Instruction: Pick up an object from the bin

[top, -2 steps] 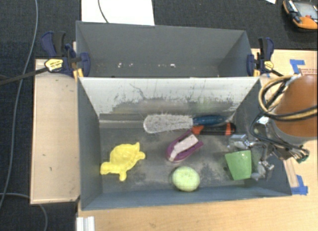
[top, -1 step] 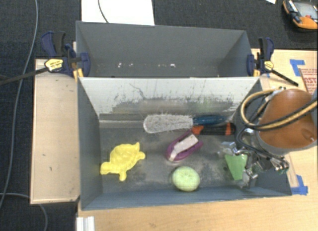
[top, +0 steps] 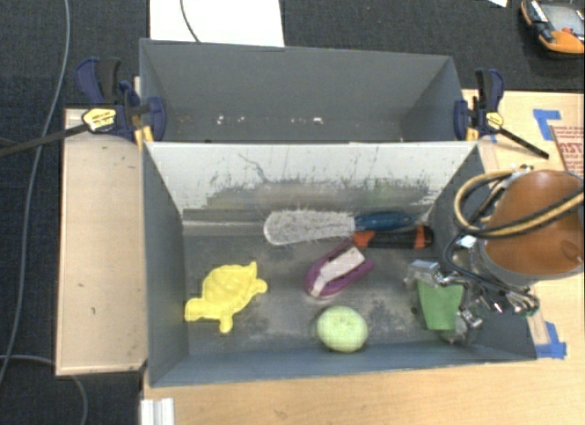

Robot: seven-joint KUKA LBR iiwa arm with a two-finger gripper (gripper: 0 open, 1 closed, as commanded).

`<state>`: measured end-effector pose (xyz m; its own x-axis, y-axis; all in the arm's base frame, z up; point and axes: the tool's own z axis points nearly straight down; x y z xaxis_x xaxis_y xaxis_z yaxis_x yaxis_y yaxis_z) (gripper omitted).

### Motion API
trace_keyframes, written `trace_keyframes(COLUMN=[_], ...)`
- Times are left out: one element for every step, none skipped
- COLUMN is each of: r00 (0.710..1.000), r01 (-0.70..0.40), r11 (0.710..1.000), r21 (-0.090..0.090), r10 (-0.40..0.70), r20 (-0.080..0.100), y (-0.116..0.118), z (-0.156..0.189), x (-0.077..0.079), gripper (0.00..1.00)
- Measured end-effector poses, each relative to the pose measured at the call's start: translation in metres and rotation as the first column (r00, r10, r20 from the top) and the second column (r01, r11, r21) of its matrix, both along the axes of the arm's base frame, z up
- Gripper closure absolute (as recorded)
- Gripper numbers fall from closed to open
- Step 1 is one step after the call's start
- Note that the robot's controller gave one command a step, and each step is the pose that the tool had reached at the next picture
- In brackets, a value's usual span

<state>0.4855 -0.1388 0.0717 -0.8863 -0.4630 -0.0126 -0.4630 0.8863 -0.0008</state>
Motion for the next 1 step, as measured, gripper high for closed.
trace_keyframes(r00=[1.0], r01=[0.001], r11=[1.0], r21=[0.003], r10=[-0.001], r20=[0.006], y=[-0.0016], z=[0.0011], x=[-0.003], gripper=[1.0])
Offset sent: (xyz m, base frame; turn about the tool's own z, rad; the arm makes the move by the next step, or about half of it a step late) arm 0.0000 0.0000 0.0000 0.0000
